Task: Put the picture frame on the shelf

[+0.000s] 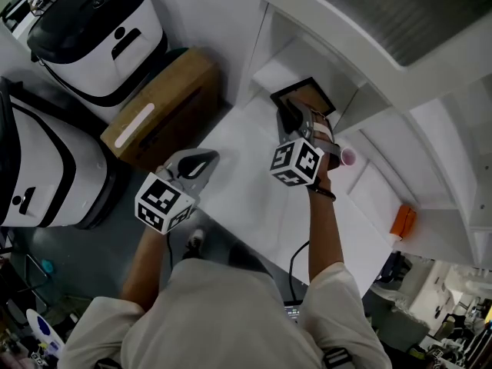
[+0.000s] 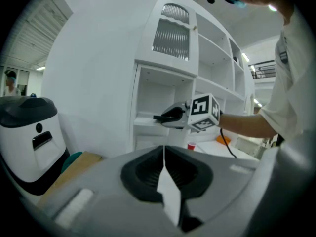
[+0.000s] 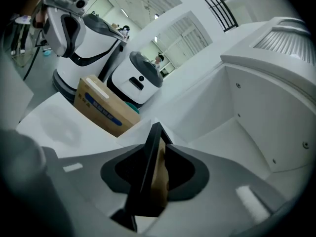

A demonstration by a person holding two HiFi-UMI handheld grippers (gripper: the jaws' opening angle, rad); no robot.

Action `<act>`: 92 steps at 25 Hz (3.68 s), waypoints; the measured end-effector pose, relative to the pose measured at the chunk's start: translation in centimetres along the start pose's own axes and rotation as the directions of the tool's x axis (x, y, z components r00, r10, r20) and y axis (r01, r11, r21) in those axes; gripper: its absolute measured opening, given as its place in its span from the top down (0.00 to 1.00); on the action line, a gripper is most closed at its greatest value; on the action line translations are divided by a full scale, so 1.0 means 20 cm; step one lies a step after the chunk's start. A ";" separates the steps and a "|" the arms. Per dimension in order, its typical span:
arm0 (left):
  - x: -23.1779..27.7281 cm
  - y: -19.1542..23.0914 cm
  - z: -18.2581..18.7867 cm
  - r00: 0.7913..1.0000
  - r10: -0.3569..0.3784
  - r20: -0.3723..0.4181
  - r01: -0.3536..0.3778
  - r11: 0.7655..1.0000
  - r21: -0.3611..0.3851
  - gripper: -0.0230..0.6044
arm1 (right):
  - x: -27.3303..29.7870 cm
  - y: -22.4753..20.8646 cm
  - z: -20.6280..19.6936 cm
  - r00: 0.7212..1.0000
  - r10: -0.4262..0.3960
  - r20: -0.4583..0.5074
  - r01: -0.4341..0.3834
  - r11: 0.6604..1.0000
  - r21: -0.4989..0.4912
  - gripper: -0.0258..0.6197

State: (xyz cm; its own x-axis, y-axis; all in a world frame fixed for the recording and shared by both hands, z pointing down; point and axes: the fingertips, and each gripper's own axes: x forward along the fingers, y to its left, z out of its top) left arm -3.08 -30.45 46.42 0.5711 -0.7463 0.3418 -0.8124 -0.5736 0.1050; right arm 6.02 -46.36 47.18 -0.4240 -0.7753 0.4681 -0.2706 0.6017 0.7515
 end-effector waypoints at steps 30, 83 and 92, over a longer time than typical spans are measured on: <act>0.06 0.04 -0.10 0.999 -0.010 -0.031 0.009 0.998 -0.063 0.95 | 0.19 0.08 -0.10 0.985 0.158 -0.070 -0.156 0.987 0.031 0.44; -0.10 -0.06 0.07 0.997 -0.067 0.042 0.064 0.997 0.049 0.95 | -0.15 -0.03 0.04 0.999 0.041 -0.035 -0.035 0.985 0.170 0.25; -0.22 -0.14 0.13 0.993 -0.095 0.067 0.089 0.991 0.096 0.95 | -0.43 0.08 0.05 1.000 -0.006 -0.021 0.012 0.945 0.328 0.30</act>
State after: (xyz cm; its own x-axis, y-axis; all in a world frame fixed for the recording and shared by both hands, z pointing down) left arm -2.98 -26.43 42.09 0.6525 -0.7091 0.2673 -0.7435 -0.6673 0.0447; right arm 8.47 -38.57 43.82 -0.4044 -0.7827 0.4731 -0.5441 0.6217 0.5635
